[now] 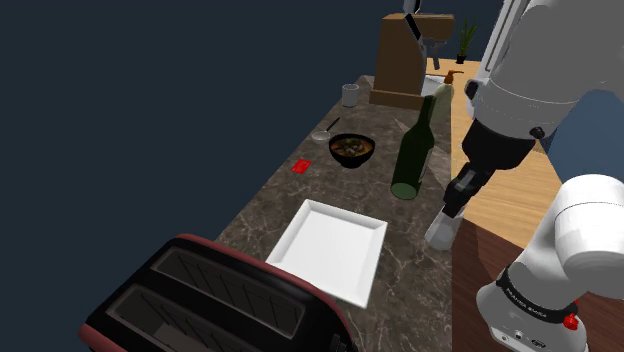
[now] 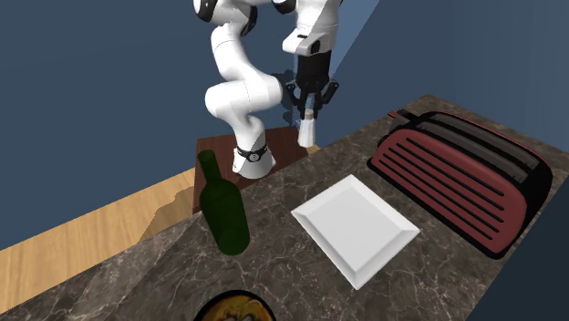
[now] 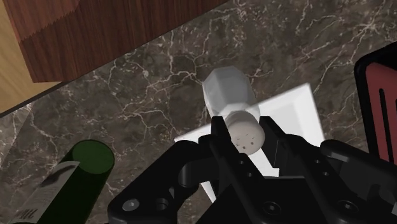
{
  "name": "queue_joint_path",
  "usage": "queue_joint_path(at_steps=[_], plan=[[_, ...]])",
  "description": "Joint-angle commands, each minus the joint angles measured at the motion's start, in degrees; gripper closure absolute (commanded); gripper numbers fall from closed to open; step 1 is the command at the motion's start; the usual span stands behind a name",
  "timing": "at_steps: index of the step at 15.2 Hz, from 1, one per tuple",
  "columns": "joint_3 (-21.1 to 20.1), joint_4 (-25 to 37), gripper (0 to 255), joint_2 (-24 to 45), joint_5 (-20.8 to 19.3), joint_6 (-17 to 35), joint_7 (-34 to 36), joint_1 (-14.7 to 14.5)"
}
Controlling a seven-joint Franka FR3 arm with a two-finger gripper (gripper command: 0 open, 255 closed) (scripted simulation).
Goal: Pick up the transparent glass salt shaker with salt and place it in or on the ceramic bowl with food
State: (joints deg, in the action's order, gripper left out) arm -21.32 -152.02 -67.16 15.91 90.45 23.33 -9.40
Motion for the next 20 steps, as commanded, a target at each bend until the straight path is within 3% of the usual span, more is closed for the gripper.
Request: queue_joint_path(at_steps=[1,3,6,20], plan=[[0.59,1.81,255,0.51,-0.59,-1.30,-0.10,0.34],[0.93,3.15,255,0.96,-0.94,-2.19,-0.11,0.57],[3.72,4.39,255,5.43,-3.90,0.83,-3.62,3.16],[13.39,18.56,255,30.93,-13.70,11.78,-15.96,12.45]])
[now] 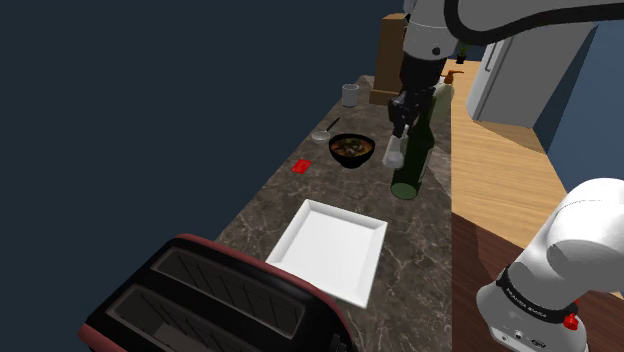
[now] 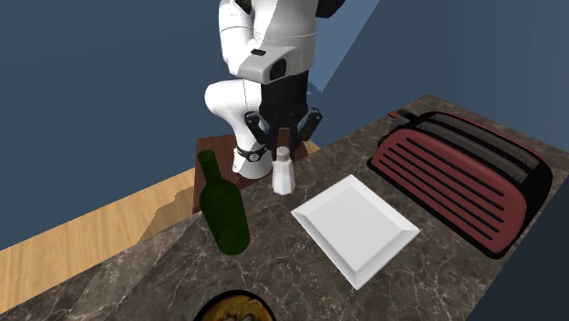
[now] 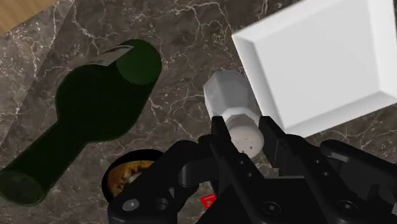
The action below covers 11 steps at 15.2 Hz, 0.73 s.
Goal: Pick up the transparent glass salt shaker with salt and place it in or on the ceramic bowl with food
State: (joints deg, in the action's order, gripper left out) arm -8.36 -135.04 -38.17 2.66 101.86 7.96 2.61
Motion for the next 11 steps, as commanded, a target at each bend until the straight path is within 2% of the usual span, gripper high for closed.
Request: queue_joint_path(at_steps=[1,11], plan=[[0.95,3.09,255,3.89,-0.91,0.80,-1.27,0.89],[5.30,21.88,255,23.84,-3.82,2.01,-7.43,4.28]])
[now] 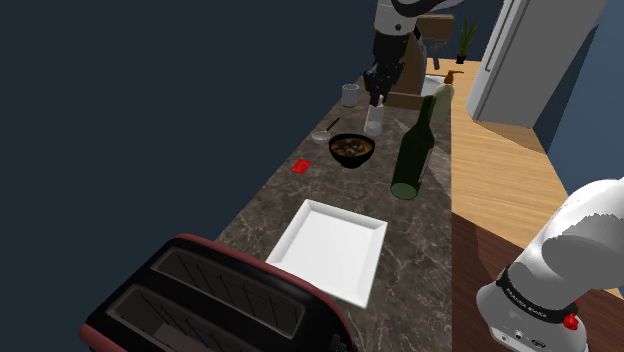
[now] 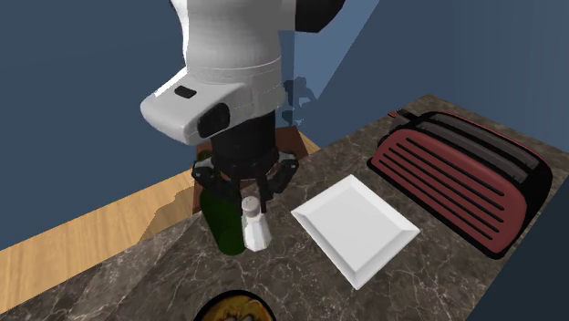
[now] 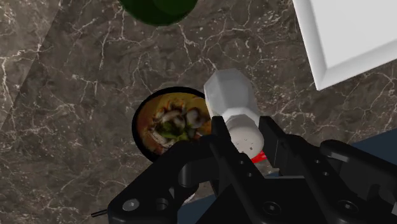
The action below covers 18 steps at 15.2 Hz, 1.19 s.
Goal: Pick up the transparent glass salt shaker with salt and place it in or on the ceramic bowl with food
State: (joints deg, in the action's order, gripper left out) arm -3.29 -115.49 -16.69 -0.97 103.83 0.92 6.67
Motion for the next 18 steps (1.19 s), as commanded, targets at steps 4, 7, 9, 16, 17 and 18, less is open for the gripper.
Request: queue_joint_path(at_steps=[4,7,9,16,17,18], plan=[[1.59,11.97,255,10.72,-0.57,-1.19,-2.66,1.23],[2.45,20.30,255,17.34,-0.60,-2.86,-4.31,1.98],[2.95,26.55,255,22.01,-0.53,-4.40,-5.38,2.50],[3.12,23.65,255,23.24,-0.50,-0.26,-5.69,2.74],[3.12,22.80,255,23.19,-0.50,0.53,-5.67,2.74],[3.12,21.97,255,23.14,-0.51,1.32,-5.65,2.75]])
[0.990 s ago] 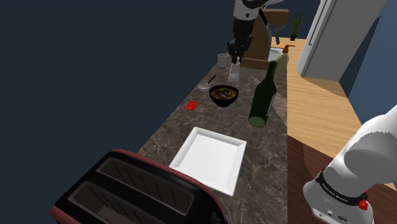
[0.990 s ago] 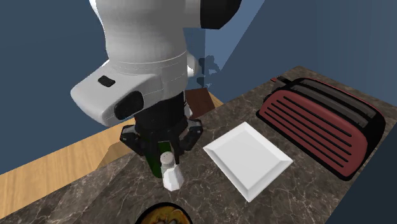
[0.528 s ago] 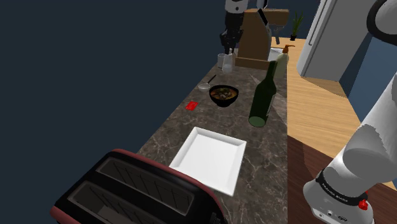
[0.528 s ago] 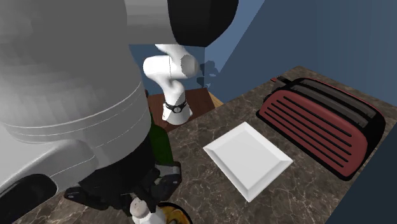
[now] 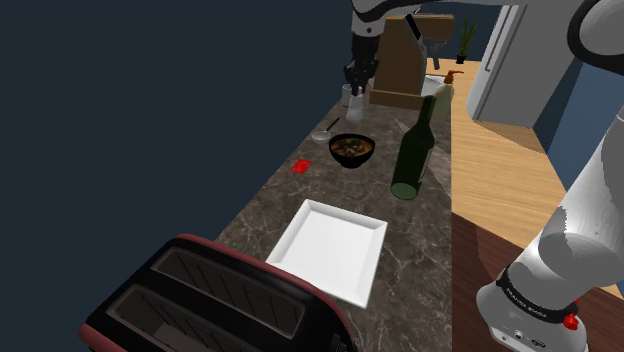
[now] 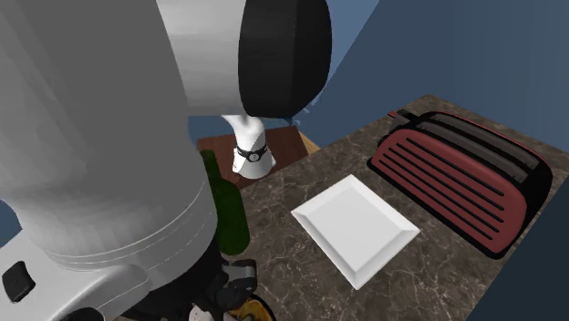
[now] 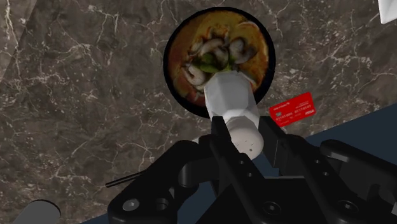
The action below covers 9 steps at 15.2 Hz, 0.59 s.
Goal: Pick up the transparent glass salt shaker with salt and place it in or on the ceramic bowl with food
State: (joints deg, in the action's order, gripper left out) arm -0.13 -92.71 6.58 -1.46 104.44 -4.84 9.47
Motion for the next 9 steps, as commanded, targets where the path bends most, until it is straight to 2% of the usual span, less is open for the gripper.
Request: queue_joint_path(at_steps=[1,9], plan=[[-0.04,-1.62,255,-0.16,-0.02,1.49,0.12,-0.05],[-0.03,-7.49,255,0.07,-0.07,7.59,0.27,-0.04]])
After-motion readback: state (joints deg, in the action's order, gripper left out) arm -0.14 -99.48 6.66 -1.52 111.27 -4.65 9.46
